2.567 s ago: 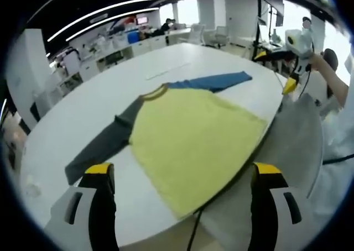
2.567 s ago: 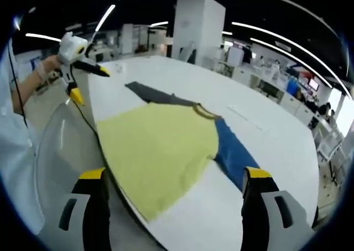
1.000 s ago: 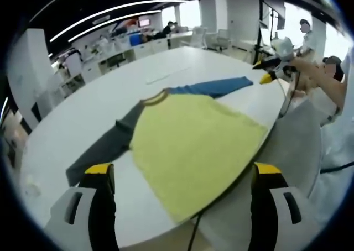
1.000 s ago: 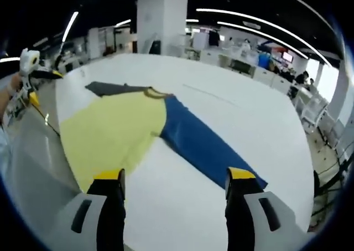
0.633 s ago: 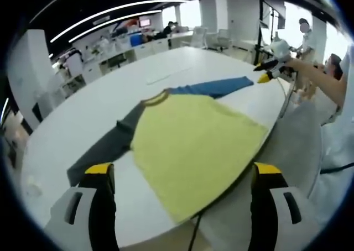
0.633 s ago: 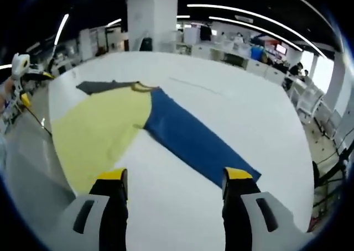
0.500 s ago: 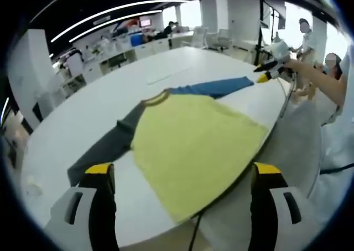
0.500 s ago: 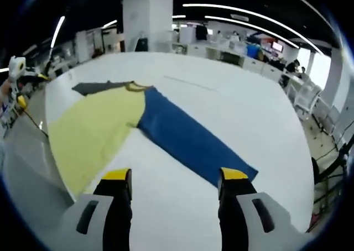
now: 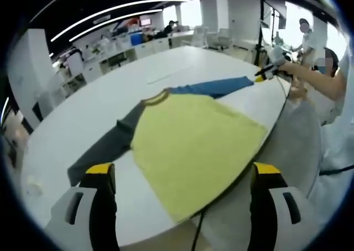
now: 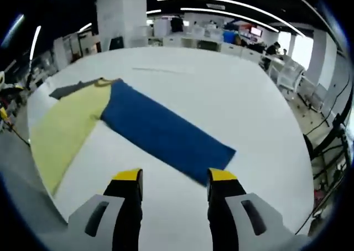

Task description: Fold the garment on the visible template until the final outline fits inside the template.

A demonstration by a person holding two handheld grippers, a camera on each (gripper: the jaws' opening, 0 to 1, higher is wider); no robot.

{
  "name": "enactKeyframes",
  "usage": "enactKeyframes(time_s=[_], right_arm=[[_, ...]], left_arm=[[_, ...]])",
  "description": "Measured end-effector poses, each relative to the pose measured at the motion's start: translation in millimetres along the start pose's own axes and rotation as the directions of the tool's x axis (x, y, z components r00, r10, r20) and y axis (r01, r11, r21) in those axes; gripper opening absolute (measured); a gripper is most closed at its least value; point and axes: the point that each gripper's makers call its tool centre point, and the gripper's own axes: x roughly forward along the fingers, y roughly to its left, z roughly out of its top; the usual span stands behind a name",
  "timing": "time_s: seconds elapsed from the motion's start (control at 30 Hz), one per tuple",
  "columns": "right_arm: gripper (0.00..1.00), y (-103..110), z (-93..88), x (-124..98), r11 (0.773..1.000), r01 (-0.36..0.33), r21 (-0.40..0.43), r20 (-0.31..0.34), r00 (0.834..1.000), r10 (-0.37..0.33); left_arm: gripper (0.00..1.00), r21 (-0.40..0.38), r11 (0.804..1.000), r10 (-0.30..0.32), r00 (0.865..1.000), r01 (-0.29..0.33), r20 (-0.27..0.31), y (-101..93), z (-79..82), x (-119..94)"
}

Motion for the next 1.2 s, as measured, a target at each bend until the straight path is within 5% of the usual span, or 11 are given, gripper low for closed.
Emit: enactKeyframes(time_s=[0.63,1.2], right_arm=[[0.32,-59,-10.9,40,0.989,0.096,0.113,-0.070,0.994,-0.089],[0.26,-63,-9.3,44,0.957,0.158,0.244,-0.078,0.987,-0.143]], left_arm=[[0.99,-0.003,1.000,-0.010,1.000,0.010,-0.017,-5.5,0.3,0],[0.97,-0.023,1.000,0.006,0.999,-0.006,-0.033,1.4,-3.2,0]])
